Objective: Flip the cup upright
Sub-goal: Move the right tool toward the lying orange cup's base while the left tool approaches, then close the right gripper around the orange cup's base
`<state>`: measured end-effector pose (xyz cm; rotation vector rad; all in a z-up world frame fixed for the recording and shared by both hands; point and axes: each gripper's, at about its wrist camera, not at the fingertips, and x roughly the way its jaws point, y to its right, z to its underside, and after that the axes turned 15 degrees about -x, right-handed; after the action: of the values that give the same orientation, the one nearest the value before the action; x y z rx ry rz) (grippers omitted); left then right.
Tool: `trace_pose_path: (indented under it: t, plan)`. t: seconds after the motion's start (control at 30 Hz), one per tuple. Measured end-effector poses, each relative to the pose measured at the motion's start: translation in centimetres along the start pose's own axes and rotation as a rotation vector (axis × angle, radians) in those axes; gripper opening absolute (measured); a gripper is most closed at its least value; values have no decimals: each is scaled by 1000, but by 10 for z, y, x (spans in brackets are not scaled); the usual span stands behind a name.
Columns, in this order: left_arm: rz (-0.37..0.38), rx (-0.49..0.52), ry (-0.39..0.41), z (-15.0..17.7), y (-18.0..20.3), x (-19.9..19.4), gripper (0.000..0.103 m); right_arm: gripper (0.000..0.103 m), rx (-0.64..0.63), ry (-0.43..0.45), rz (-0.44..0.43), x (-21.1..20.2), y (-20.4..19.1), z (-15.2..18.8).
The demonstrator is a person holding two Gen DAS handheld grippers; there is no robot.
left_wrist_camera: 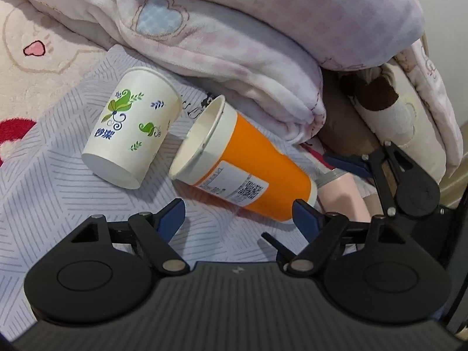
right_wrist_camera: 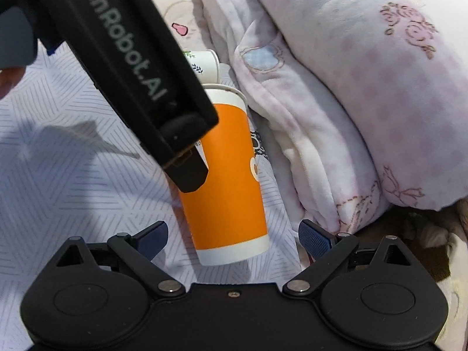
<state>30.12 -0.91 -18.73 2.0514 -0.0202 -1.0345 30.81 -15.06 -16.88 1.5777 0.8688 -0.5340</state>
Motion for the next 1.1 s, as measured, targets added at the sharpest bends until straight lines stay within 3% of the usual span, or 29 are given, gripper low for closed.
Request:
trace_pose_path:
  t: [0.3,0.33,0.43,0.5,0.93,1.1]
  plan:
    - [2,-34,-47,-4,-9,7,80,97,1,9,-7,14,2,-10]
    - [5,-38,-50,-5,-10,7,80,95,2,5,-10,16,2,-10]
    - [11,-47,-62,-6,-12,5,80,73,2,-12,-26,19,1,-12]
    - [9,-45,-65,-7,-12,2,80,74,22,-39,-19,23,4,-10]
    - [76,-41,-155,-1,-3,-22,80,71,491,-130,-107,-29,13,-14]
    - [82,-55,-197,5,-4,-30,80,71,579,-130,-107,-45,5,-9]
